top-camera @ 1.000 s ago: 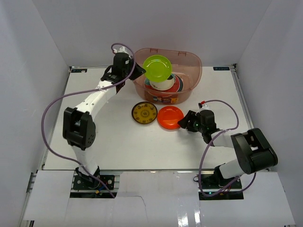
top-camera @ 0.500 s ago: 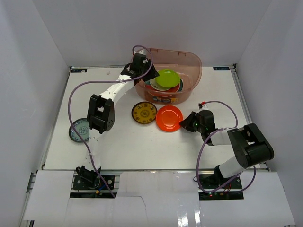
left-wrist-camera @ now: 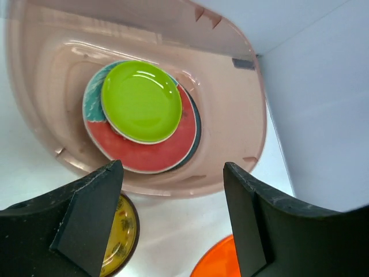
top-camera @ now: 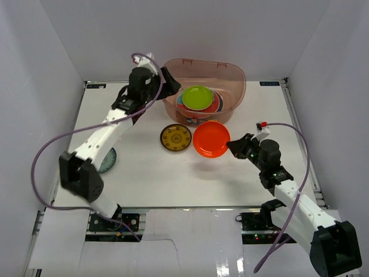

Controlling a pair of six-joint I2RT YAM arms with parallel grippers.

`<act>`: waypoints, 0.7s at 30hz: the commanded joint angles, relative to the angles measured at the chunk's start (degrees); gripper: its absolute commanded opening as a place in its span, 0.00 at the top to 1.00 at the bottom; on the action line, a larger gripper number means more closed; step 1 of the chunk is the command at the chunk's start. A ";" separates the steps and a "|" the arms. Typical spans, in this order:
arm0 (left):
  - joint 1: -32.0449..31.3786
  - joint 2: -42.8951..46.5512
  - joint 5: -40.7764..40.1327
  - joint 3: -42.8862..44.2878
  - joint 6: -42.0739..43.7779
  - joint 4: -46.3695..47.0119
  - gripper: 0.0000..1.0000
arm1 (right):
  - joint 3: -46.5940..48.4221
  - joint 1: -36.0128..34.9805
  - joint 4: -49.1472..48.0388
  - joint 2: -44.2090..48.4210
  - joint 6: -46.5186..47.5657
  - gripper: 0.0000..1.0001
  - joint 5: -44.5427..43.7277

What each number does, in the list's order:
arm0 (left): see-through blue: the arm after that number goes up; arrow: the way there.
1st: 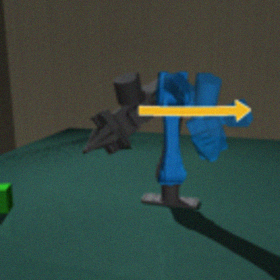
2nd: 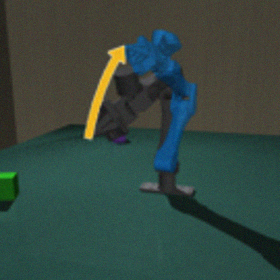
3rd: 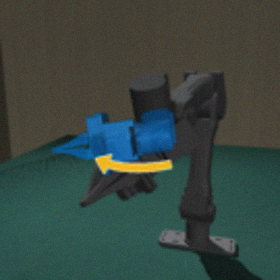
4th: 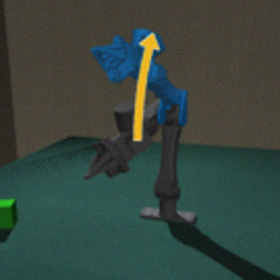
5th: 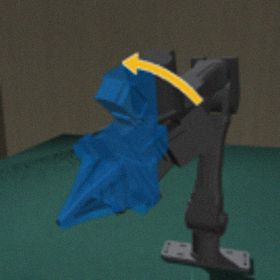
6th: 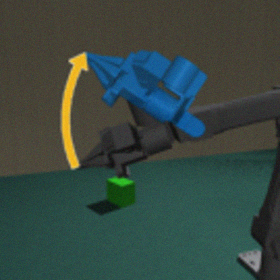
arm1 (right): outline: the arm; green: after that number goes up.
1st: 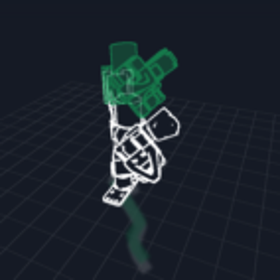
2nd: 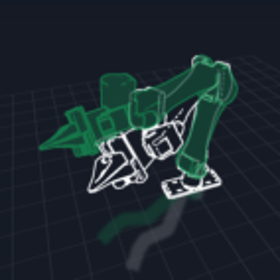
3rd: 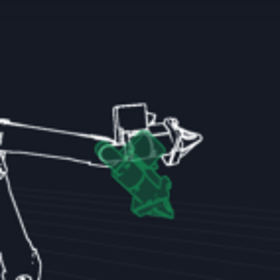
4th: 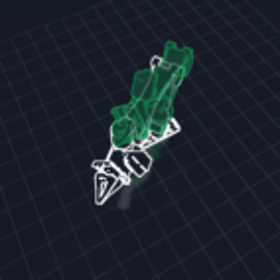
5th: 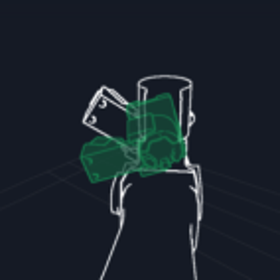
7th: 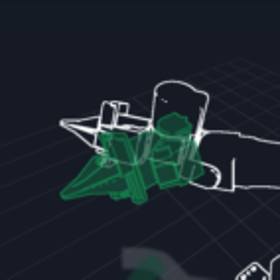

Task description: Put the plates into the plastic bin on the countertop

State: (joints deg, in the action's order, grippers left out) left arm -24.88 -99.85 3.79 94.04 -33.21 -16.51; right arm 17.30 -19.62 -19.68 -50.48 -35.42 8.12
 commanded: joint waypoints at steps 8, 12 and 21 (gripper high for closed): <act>0.63 25.50 -7.84 -46.19 -7.30 7.89 0.18 | 24.96 0.37 4.93 -8.74 6.06 0.92 -5.03; 0.63 21.91 -7.75 -49.92 -9.24 10.62 0.18 | 40.13 0.81 4.92 -23.41 7.03 0.92 -6.54; 2.03 9.42 -8.10 -46.84 -11.52 16.25 0.17 | 62.23 1.34 9.92 -51.01 7.73 0.90 -6.10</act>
State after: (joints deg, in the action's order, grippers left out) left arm -23.62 -89.17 -3.84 44.71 -42.98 -4.10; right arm 74.28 -18.55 -10.85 -98.39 -28.69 2.52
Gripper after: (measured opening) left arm 0.822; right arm 0.103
